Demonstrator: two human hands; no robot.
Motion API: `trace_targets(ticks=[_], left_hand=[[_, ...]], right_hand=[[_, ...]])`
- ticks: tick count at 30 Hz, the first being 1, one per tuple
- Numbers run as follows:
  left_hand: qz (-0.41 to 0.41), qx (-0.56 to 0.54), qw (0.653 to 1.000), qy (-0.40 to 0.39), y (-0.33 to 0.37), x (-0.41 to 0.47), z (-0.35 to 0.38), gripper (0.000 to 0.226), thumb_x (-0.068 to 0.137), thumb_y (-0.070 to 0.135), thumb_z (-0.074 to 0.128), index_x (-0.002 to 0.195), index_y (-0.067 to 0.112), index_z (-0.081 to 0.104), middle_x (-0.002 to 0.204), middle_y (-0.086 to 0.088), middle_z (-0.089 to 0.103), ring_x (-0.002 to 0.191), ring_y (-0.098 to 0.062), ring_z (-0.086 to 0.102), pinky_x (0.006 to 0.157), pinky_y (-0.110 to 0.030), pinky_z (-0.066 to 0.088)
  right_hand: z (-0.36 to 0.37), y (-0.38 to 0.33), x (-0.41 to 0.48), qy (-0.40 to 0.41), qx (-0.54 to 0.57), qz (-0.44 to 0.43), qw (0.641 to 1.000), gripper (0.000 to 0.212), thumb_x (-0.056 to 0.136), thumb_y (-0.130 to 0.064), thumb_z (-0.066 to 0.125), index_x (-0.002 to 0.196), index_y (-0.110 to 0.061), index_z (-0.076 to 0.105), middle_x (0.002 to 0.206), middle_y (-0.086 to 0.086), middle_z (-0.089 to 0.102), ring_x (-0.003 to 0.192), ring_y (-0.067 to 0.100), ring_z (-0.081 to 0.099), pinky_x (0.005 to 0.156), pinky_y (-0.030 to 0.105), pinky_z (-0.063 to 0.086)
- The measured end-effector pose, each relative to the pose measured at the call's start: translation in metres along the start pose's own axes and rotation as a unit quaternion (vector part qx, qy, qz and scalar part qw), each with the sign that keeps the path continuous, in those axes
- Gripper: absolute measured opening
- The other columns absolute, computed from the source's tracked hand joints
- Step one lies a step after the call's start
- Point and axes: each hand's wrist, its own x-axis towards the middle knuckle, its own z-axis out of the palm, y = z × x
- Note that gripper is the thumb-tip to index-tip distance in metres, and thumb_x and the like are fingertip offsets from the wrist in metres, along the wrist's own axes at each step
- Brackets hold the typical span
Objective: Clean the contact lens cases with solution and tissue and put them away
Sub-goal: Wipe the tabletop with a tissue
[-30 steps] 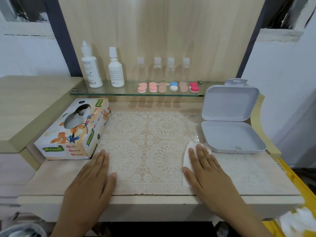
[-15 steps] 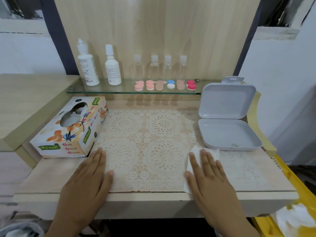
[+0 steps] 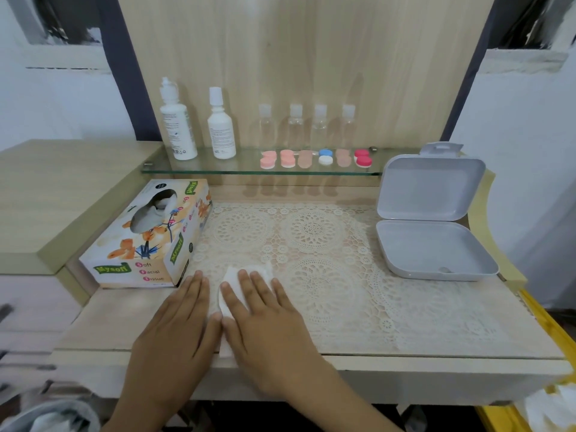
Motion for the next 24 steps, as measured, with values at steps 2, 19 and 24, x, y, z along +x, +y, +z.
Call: trace_targets(ticks=[2, 19, 24], left_hand=[[-0.002, -0.004, 1.000, 0.000, 0.000, 0.000, 0.000, 0.062, 0.093, 0.041, 0.026, 0.132, -0.002, 0.049, 0.138, -0.011, 0.048, 0.128, -0.013, 0.040, 0.106, -0.019, 0.018], [-0.011, -0.003, 1.000, 0.005, -0.001, 0.000, 0.000, 0.062, 0.094, 0.046, 0.025, 0.138, 0.006, 0.042, 0.144, -0.004, 0.041, 0.132, -0.008, 0.034, 0.108, -0.011, 0.003], [-0.013, 0.002, 1.000, -0.001, 0.000, -0.001, 0.000, 0.061, 0.093, 0.043, 0.028, 0.135, 0.004, 0.047, 0.141, -0.007, 0.045, 0.130, -0.010, 0.038, 0.108, -0.013, 0.006]], right_hand=[[-0.004, 0.004, 0.016, -0.048, 0.013, -0.022, 0.998, 0.057, 0.098, -0.042, 0.006, 0.152, -0.025, 0.008, 0.160, 0.006, -0.001, 0.147, 0.019, -0.005, 0.118, 0.039, -0.009], [0.003, 0.024, 0.114, -0.101, -0.005, 0.031, 0.994, 0.055, 0.102, -0.044, 0.008, 0.152, -0.024, -0.002, 0.160, 0.005, -0.010, 0.146, 0.020, -0.012, 0.117, 0.045, -0.012], [-0.001, 0.022, 0.097, -0.107, 0.003, -0.004, 0.994, 0.054, 0.102, -0.044, 0.009, 0.152, -0.027, -0.002, 0.160, 0.003, -0.010, 0.146, 0.018, -0.013, 0.117, 0.044, -0.013]])
